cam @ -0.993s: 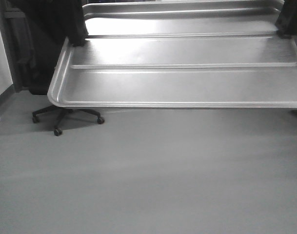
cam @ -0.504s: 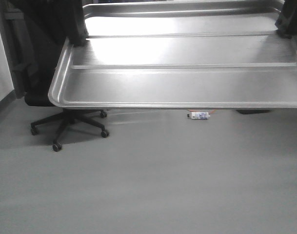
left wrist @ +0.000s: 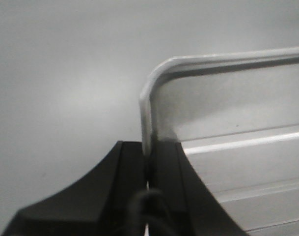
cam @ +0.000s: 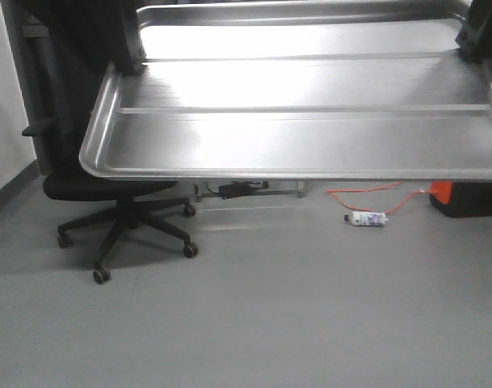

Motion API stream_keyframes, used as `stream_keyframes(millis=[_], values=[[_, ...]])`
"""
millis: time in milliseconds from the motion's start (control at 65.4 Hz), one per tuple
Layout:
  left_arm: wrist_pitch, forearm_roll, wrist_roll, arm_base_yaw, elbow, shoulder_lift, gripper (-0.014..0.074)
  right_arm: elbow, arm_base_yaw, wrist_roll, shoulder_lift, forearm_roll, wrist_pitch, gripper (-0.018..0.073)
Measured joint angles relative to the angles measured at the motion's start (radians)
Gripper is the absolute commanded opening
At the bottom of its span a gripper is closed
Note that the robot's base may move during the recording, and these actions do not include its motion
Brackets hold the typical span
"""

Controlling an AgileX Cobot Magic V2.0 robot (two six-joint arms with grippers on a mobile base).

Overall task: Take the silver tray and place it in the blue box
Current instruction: 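Keep the tray held level with both grippers while driving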

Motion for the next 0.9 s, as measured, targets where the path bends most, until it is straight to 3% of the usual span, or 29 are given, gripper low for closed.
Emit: stream_keyframes(millis=[902], values=[[0.0,0.0,0.002,0.0,0.0,0.0,-0.0105,0.0,0.0,0.0,0.0,0.0,0.0,0.006]])
